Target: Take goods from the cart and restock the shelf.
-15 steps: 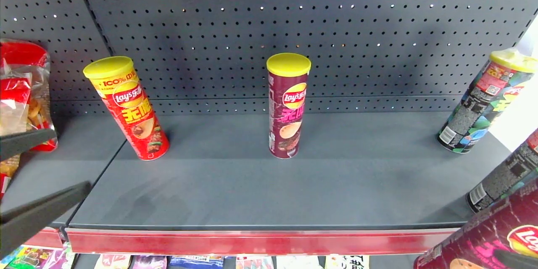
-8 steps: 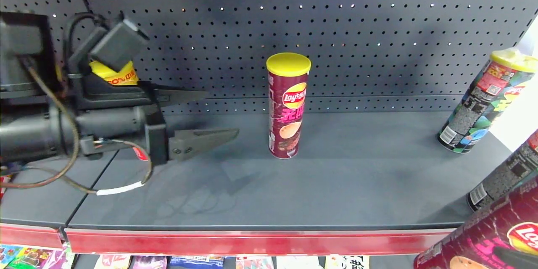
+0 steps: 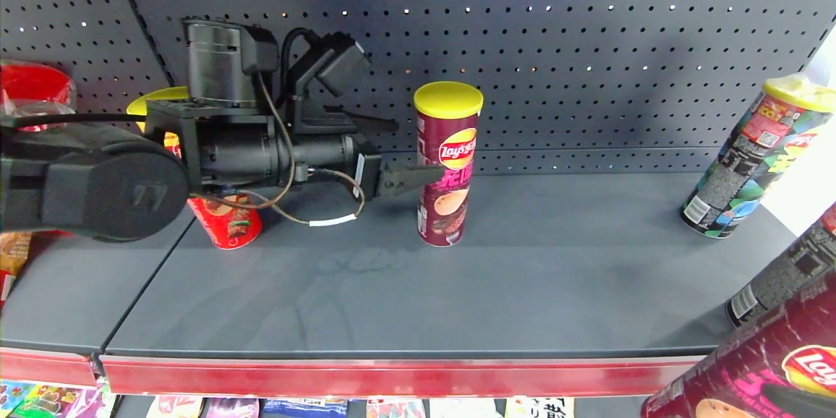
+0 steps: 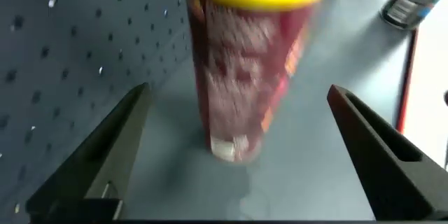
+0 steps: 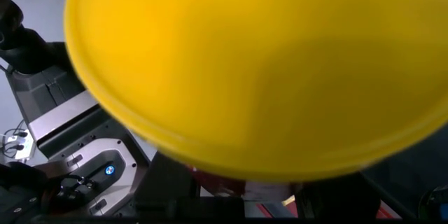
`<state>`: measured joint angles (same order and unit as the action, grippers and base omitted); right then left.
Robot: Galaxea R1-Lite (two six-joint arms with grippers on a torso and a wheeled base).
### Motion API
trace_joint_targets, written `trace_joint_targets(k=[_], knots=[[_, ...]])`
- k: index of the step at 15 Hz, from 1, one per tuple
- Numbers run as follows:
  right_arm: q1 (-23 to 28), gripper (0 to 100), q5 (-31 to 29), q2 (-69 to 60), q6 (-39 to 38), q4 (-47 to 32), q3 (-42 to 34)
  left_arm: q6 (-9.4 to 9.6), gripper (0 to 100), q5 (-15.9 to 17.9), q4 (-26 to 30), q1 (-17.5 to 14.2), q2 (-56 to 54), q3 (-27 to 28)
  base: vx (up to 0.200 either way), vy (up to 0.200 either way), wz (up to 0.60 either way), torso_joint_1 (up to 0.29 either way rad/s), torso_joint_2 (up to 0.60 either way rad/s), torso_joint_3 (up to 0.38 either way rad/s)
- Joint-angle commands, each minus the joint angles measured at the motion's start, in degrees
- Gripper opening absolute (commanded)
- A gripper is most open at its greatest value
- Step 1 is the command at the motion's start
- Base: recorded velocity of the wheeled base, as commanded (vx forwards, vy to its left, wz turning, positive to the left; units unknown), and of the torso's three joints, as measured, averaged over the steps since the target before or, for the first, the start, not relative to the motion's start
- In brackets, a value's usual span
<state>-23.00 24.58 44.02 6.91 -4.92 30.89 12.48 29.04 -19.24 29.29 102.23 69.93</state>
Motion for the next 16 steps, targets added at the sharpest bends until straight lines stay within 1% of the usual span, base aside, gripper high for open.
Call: trace_joint_targets(k=[1, 3, 5, 6, 9, 13, 14, 16], knots=[[-0.02, 0, 0.03, 0.1, 0.03, 0.0, -0.13, 0.0, 100, -0.39, -0.01, 0.94, 5.0, 3.82, 0.0, 0.0, 0.0, 0.0, 0.0, 0.0], [0.06, 0, 0.03, 0.01, 0.03, 0.0, -0.13, -0.09, 100, -0.91, 0.08, 1.91, 7.11, 6.63, 0.0, 0.0, 0.0, 0.0, 0.0, 0.0], [0.06, 0, 0.03, 0.01, -0.06, 0.0, -0.13, -0.09, 100, -1.35, 0.08, 2.26, 8.16, 8.12, 0.0, 0.0, 0.0, 0.0, 0.0, 0.0], [0.06, 0, 0.03, 0.1, 0.03, 0.0, -0.13, -0.44, 100, -1.62, 0.16, 3.14, 8.6, 9.44, 0.0, 0.0, 0.0, 0.0, 0.0, 0.0], [0.06, 0, 0.03, 0.1, -0.06, 0.0, -0.13, -0.35, 100, -1.62, 0.16, 3.23, 9.48, 10.76, 0.0, 0.0, 0.0, 0.0, 0.0, 0.0], [0.06, 0, 0.03, 0.1, -0.06, 0.0, -0.31, -0.97, 100, -1.62, -0.19, 3.23, 11.59, 11.99, 0.0, 0.0, 0.0, 0.0, 0.0, 0.0], [0.06, 0, 0.03, 0.1, -0.06, 0.0, -0.39, -1.15, 0, -1.62, -0.1, 3.23, 11.68, 12.25, 0.0, 0.0, 0.0, 0.0, 0.0, 0.0], [0.15, 0, 0.03, 0.1, -0.06, -0.08, -0.48, -1.94, 0, -1.53, -0.1, 3.49, 11.68, 12.16, 0.0, 0.0, 0.0, 0.0, 0.0, 0.0]])
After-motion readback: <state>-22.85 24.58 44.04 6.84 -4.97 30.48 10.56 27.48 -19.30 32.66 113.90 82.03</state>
